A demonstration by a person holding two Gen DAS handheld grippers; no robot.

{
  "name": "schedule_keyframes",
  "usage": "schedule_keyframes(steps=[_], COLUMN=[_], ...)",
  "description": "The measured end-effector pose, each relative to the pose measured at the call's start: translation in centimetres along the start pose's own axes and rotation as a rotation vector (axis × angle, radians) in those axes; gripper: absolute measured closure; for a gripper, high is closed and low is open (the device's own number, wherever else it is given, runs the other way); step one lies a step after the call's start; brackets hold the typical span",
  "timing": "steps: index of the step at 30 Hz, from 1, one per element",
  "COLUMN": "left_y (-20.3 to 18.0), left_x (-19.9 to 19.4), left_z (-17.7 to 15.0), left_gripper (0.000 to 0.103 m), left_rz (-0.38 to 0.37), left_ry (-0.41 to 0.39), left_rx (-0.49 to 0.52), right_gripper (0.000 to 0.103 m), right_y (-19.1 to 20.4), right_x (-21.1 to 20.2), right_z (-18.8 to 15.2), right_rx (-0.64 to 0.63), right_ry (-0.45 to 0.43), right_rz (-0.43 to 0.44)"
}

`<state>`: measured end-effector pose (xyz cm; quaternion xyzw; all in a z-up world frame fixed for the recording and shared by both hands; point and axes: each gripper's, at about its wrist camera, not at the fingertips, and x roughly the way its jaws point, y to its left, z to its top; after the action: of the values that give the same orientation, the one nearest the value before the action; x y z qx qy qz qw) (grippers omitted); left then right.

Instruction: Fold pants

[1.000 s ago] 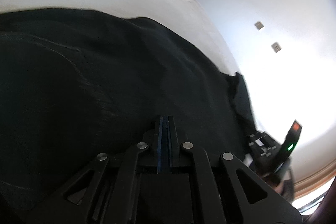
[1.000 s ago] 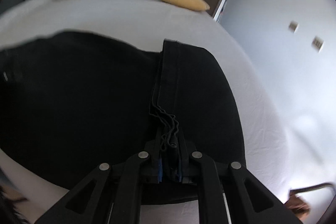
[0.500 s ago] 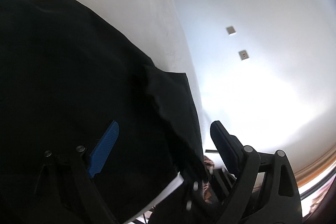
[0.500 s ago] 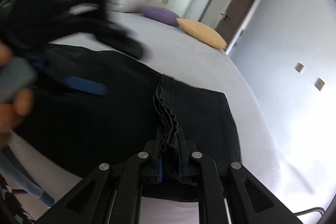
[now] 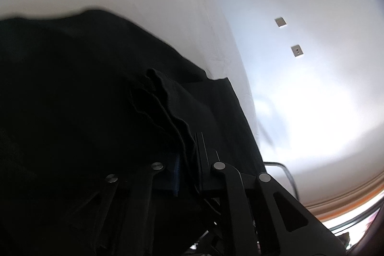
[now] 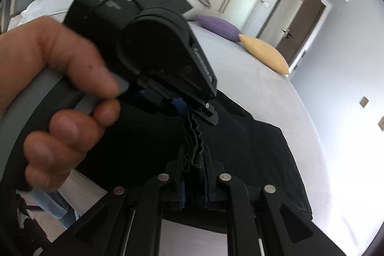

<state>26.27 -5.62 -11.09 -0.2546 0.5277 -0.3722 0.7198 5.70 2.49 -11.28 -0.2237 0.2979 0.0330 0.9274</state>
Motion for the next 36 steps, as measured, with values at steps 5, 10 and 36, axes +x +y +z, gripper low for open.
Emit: schedule_keyframes(steps=[5, 10, 36], left_y=[0.5, 2.2, 4.8], left_x=[-2.8, -4.3, -9.3], left_z=[2.6, 4.5, -0.7], left_gripper=[0.094, 0.094, 0.09], left_rz=[0.069, 0.138, 0.37], left_ry=[-0.011, -0.007, -0.18], left_rx=[0.062, 0.089, 0.154], right_gripper=[0.091, 0.091, 0.046], right_y=[1.5, 2.5, -4.7], right_x=[-0.1, 1.3, 8.3], right_z=[1.0, 1.7, 2.6], right_rx=[-0.02, -0.042, 0.092], right_ry=[-0.017, 0.0, 0.122], right_rz=[0.06, 0.109, 0.29])
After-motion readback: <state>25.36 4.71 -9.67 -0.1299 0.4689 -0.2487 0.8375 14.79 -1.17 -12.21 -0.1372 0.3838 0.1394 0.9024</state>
